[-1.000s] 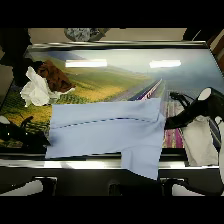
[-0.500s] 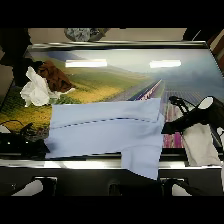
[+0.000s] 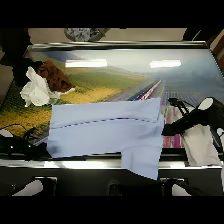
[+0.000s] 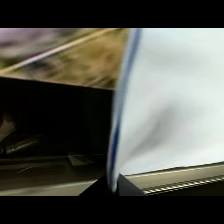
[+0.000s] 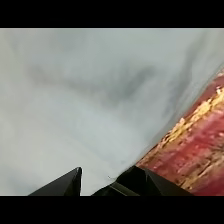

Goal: Fold the shirts.

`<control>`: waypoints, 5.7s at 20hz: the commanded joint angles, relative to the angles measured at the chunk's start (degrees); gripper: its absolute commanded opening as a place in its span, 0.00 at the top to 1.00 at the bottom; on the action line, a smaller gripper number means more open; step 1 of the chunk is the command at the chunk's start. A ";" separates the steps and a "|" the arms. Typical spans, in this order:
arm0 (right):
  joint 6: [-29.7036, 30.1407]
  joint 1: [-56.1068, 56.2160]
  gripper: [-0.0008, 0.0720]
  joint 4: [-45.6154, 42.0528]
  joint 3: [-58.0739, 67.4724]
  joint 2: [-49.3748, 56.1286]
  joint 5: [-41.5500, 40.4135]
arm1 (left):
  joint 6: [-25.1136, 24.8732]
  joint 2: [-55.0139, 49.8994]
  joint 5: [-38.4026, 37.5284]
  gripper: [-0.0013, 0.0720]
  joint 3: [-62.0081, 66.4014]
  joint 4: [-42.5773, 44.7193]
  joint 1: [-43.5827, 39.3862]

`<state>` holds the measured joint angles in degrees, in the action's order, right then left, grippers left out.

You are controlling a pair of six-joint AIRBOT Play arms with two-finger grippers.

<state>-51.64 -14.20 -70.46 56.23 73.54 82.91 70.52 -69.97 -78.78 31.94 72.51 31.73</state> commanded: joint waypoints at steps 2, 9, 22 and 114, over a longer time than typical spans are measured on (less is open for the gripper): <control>1.14 0.00 0.31 -1.60 -4.61 -0.46 1.16 | 1.03 0.07 7.96 0.94 -0.76 -1.18 -0.02; 2.62 -0.02 0.30 -1.42 -20.92 -7.61 -0.20 | -0.28 0.11 7.98 0.94 -0.59 -1.20 -0.02; 0.39 -0.02 0.93 6.23 -24.98 -5.09 -9.20 | -0.31 0.17 7.76 0.94 -0.33 -1.20 -0.02; -14.19 34.95 0.93 39.10 31.08 21.77 -27.82 | 18.69 3.63 16.57 0.94 54.97 8.96 -38.29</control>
<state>-65.82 16.12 -39.18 87.24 89.06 63.77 88.73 -73.21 -60.55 87.15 78.17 -11.22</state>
